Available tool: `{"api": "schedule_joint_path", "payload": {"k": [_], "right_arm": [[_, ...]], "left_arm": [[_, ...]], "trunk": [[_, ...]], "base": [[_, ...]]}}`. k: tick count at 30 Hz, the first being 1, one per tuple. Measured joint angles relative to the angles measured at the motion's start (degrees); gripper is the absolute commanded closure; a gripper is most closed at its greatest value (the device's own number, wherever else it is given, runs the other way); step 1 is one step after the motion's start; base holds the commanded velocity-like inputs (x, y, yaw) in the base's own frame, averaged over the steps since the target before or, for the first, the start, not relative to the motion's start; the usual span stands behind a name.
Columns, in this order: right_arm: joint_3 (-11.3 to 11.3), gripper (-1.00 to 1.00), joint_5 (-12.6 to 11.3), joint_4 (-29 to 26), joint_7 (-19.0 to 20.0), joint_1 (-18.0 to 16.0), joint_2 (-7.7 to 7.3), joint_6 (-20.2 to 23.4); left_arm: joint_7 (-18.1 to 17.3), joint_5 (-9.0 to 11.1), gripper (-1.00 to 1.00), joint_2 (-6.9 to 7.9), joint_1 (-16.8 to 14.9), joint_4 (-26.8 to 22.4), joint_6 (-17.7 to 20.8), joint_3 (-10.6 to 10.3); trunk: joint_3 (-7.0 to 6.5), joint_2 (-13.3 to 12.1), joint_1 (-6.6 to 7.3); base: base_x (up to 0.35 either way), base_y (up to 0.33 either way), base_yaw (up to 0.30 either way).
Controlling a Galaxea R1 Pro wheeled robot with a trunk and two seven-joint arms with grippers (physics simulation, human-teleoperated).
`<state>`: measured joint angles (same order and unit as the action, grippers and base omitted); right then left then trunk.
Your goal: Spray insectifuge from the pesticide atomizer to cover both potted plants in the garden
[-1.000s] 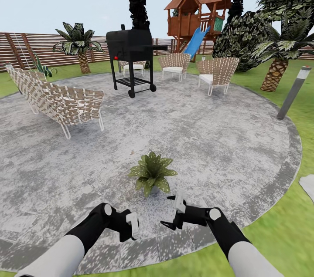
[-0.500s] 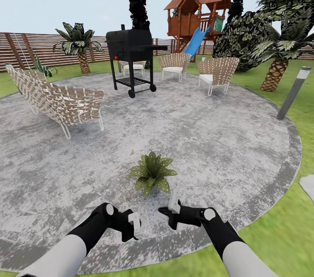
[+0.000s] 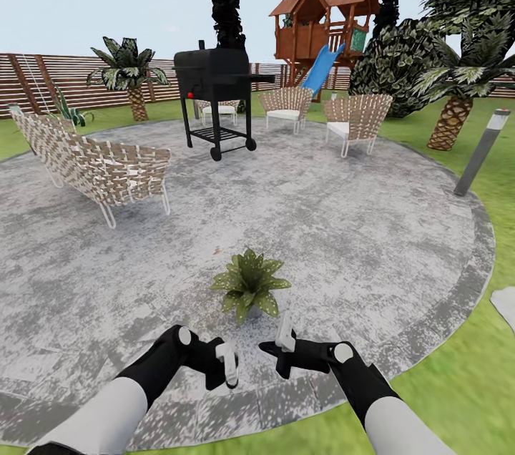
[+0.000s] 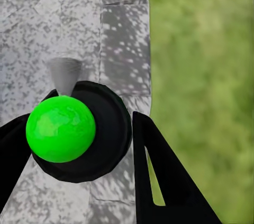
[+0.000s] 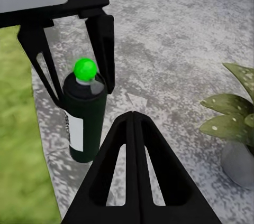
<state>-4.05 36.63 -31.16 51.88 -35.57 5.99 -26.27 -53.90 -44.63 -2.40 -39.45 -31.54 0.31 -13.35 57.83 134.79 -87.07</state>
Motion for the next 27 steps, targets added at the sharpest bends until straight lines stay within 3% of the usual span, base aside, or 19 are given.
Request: {"api": "schedule_joint_path", "payload": {"k": [13,18,27], "right_arm": [[0.0,1.00,0.1,0.1,0.0,0.0,0.12,0.0],[3.5,1.00,0.1,0.0,0.1,0.0,0.23,0.0],[3.8,1.00,0.0,0.1,0.1,0.0,0.24,0.0]], "left_arm": [[-0.3,0.0,1.00,-2.47,-0.5,0.1,0.0,0.0],[-0.3,0.0,1.00,-3.02,-0.5,0.2,-0.1,0.0],[-0.3,0.2,1.00,-3.06,-0.5,0.3,-1.1,0.1]], "trunk": [[0.00,0.0,0.00],[0.00,0.0,0.00],[0.00,0.0,0.00]], "base": [[0.000,0.000,0.000],[0.000,0.000,0.000],[0.000,0.000,0.000]]}}
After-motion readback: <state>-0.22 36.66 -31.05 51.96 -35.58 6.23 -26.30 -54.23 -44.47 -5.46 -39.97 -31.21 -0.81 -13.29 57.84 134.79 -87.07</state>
